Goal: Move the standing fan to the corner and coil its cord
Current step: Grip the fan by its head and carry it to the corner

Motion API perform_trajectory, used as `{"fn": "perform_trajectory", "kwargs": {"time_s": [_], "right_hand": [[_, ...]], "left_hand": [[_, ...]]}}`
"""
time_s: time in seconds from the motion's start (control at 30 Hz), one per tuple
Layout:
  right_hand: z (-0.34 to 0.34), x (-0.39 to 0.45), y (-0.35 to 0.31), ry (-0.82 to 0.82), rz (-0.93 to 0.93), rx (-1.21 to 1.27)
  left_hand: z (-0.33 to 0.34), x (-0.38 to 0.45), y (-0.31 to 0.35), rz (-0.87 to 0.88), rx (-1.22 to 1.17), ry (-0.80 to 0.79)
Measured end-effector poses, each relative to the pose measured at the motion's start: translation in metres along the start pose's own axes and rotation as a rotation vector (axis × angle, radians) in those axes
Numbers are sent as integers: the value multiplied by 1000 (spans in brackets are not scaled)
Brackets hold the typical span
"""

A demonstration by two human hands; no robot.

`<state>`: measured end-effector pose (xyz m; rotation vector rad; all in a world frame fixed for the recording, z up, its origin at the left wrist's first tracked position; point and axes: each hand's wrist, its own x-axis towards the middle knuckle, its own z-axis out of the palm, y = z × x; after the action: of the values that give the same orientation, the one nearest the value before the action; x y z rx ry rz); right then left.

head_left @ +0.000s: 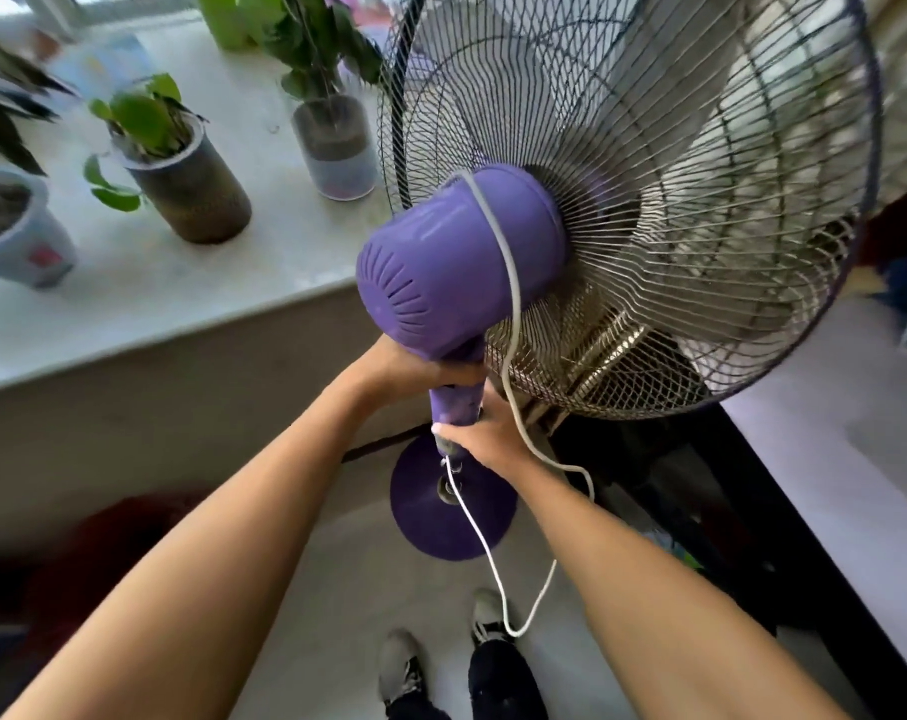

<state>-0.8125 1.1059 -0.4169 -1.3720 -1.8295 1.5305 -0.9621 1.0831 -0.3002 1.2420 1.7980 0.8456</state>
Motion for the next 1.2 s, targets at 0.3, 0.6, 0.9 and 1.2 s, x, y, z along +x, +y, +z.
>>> {"fn": "perform_trajectory", "kwargs": {"time_s": [0.3, 0.6, 0.9, 1.2], "right_hand": [[34, -9, -12, -3, -157, -135], [77, -49, -39, -147, -169, -254], [104, -77, -130, -523, -431, -331], [173, -167, -174, -980, -575, -428]], "left_hand": [[-26, -32, -9, -38, -191, 124], [-68, -105, -22, -110, -304, 252], [-123, -193, 14, -125, -417, 696], [-122, -345, 17, -370, -335, 1199]]}}
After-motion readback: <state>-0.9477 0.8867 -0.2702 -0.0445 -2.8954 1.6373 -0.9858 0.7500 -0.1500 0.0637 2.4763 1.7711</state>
